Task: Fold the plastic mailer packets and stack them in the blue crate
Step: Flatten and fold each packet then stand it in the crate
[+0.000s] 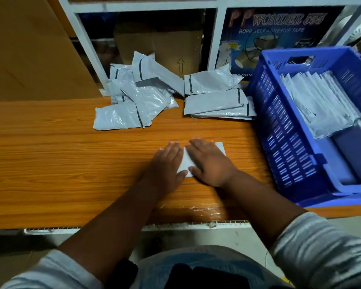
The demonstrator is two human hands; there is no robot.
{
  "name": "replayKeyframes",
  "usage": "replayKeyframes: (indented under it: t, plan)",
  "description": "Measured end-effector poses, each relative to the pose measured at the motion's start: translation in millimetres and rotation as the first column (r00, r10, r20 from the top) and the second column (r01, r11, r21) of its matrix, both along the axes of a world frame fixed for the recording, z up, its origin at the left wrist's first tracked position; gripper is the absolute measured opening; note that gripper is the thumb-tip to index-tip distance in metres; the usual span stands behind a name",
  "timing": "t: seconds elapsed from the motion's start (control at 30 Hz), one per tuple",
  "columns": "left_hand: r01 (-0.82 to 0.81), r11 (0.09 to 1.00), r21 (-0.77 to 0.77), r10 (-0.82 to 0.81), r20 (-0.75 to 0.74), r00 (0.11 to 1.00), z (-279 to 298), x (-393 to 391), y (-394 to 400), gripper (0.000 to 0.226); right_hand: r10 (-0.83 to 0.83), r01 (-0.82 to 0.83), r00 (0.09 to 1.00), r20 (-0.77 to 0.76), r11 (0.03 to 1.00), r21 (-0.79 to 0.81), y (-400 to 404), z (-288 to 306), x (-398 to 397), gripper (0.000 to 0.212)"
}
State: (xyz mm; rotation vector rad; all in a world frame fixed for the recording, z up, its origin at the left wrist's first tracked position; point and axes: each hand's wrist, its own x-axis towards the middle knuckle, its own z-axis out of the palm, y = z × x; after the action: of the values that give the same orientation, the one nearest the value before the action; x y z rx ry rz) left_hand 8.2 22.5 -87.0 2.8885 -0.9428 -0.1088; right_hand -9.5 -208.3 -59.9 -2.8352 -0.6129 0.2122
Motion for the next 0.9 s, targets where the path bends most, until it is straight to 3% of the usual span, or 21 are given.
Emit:
replayKeyframes:
  t: [0.1,0.27,0.37,0.57,0.7,0.8,0.83,0.9]
  plan:
    - [-0.041,0.999,-0.012,0.041,0.006,0.999,-8.8,-5.8,-3.4,0.081,0.028,-0.028,0.998,-0.058,1.0,-0.004,14.3,-14.0,2.4,0.078]
    - [-0.2,0.98,0.021,0.199,0.029,0.979,-21.4,-0.2,43.6,0.096,-0.032,0.035,0.999,0.02,0.986,-0.16,-19.4,1.0,0.2,0.089]
    - [-0.217,0.976,-0.003,0.217,0.014,0.976,-11.5,5.4,42.3,0.084,-0.184,0.16,0.98,-0.068,0.95,-0.266,-2.7,28.9,16.0,0.094]
    - [-0.183,0.965,-0.188,0.2,0.076,0.977,38.0,27.3,7.4,0.035,-0.542,0.532,0.812,-0.219,0.84,-0.106,-0.6,63.8,37.6,0.061]
    - [-0.03,0.956,-0.292,0.053,0.068,0.996,69.6,48.3,-23.5,0.021,-0.663,0.708,0.698,-0.269,0.695,0.126,-31.8,84.9,38.5,0.021]
    - [0.085,0.934,-0.348,-0.043,0.127,0.991,87.8,63.0,-57.1,0.019,-0.706,0.791,0.612,-0.356,0.549,0.27,-53.7,126.4,28.7,0.021]
    - [0.114,0.916,-0.386,-0.066,0.136,0.989,94.5,66.9,-69.6,0.02,-0.733,0.803,0.595,-0.33,0.533,0.265,-60.4,136.1,25.0,0.023]
    - [0.106,0.906,-0.41,-0.066,0.111,0.992,103.2,71.8,-91.6,0.02,-0.772,0.804,0.593,-0.229,0.584,0.111,-70.1,142.9,20.7,0.033]
